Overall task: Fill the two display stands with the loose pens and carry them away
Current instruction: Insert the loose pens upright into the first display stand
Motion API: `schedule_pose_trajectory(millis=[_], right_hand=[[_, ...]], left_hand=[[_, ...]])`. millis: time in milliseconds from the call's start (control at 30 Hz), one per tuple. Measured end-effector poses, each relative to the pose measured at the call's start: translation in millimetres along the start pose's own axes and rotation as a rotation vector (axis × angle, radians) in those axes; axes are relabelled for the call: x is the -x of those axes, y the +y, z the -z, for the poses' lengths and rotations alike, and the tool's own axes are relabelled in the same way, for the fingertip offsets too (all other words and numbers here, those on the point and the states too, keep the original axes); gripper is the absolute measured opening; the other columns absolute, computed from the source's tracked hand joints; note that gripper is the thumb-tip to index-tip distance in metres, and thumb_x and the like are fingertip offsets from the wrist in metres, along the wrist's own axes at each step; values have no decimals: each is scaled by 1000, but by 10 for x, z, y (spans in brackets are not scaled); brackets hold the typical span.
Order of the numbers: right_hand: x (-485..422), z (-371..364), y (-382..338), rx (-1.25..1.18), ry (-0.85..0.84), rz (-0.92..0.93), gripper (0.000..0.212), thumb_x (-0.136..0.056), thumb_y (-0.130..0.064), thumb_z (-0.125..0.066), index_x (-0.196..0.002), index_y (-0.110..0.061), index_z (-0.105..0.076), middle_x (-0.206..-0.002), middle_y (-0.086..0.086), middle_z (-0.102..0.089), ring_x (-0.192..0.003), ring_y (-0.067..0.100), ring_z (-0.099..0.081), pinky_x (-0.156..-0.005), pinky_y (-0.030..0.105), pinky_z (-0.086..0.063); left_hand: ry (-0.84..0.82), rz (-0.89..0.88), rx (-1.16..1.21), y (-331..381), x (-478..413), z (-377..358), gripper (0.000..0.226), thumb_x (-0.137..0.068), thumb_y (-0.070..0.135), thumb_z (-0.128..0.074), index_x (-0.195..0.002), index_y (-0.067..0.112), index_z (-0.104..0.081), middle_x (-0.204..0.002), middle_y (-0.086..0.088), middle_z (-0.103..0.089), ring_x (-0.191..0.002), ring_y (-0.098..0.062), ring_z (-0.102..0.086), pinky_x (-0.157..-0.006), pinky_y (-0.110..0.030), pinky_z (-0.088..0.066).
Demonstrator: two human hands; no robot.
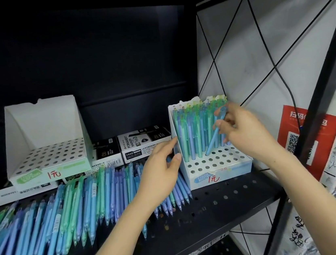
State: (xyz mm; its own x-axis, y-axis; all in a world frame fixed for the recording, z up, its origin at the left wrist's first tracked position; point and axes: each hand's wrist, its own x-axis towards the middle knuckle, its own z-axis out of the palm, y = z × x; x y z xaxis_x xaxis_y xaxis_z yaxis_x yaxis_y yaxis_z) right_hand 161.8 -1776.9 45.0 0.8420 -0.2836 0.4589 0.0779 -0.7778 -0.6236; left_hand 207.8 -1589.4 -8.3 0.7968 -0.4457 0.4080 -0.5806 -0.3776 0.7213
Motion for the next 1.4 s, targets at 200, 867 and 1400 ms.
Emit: schedule_pose_trajectory(millis=[200, 867, 1400], right_hand=[[-50, -102, -22, -129, 87, -21, 24, -92, -13, -54, -113, -13, -44, -84, 5, -57, -74, 28, -64, -63, 37, -54], [521, -361, -230, 11, 216, 83, 22, -86, -32, -62, -101, -16, -66, -71, -16, -57, -65, 2, -56, -67, 25, -50], [638, -1253, -736, 511, -241, 129, 64, -83, -65, -46, -119, -12, -49, -119, 9, -51, -83, 21, -61, -59, 28, -45]], left_hand=[[-9, -1, -10, -16, 0, -5, 47, -97, 21, -45, -142, 28, -35, -135, 13, -42, -118, -3, -43, -93, -16, -32], [183, 71, -132, -30, 10, 286, 34, -94, 14, -50, -126, 24, -56, -117, 8, -51, -112, -12, -50, -94, -26, -42], [173, 697, -840, -743, 1159, 1642, 75, -79, 65, -50, -139, 23, -38, -136, -13, -47, -124, -33, -43, -96, -47, -42]])
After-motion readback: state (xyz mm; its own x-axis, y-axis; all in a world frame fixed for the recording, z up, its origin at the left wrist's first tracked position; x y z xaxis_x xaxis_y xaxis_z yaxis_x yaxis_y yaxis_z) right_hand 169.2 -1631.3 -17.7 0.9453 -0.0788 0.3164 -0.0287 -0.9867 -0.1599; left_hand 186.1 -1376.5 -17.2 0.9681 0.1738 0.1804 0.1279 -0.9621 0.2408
